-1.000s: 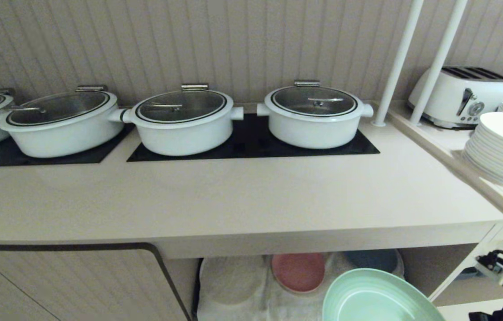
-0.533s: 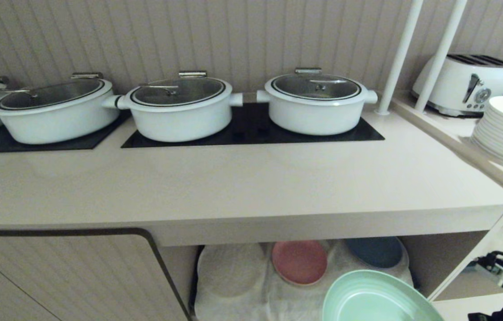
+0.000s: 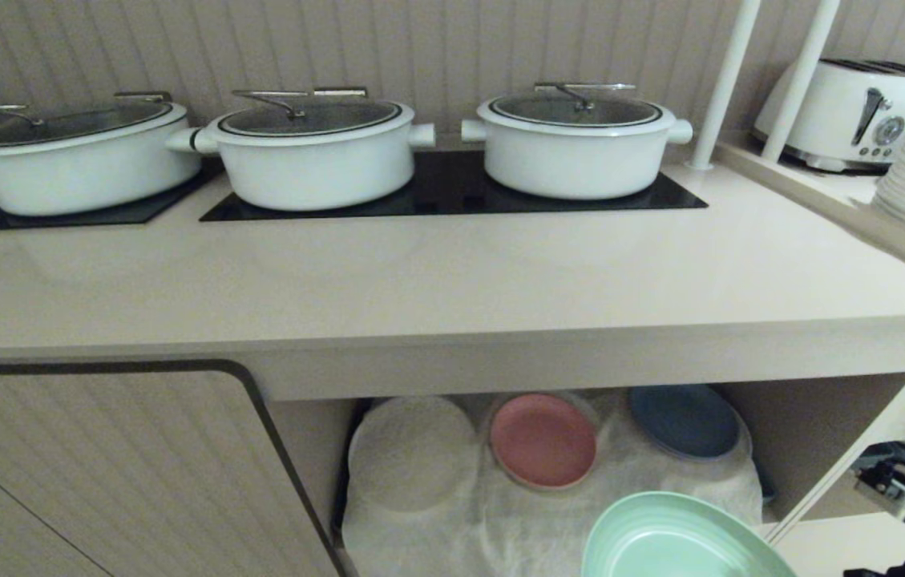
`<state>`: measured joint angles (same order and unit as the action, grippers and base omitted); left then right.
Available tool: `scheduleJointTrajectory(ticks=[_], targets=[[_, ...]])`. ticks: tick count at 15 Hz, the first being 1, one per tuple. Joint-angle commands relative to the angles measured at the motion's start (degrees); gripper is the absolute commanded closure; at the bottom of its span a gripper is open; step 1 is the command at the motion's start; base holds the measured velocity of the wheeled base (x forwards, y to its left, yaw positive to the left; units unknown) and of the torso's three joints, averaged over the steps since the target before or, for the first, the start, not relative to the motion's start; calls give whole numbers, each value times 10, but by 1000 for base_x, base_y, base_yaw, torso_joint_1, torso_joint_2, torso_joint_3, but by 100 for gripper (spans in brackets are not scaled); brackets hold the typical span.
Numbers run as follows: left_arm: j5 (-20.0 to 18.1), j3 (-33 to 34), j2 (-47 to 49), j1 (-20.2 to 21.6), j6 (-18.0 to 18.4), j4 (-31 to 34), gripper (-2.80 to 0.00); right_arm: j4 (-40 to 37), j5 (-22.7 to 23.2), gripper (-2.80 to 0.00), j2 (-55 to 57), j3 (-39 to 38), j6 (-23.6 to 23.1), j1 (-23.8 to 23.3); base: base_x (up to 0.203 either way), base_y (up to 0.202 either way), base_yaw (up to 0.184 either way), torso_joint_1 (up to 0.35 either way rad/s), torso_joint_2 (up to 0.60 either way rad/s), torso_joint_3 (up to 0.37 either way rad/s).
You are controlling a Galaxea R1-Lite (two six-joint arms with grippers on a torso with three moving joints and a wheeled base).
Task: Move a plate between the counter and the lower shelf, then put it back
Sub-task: Put the plate in the cupboard
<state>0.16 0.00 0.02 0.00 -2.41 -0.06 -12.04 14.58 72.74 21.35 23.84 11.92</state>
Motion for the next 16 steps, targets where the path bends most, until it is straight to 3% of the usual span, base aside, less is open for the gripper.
scheduleJointTrajectory(ticks=[1, 16], targets=[[0, 0, 0, 0, 0, 0, 0, -1, 1, 0, -2, -3, 1, 0, 0, 0, 0, -217, 518, 290], [0, 0, 0, 0, 0, 0, 0, -1, 1, 0, -4, -12, 1, 0, 0, 0, 0, -186, 476, 290]])
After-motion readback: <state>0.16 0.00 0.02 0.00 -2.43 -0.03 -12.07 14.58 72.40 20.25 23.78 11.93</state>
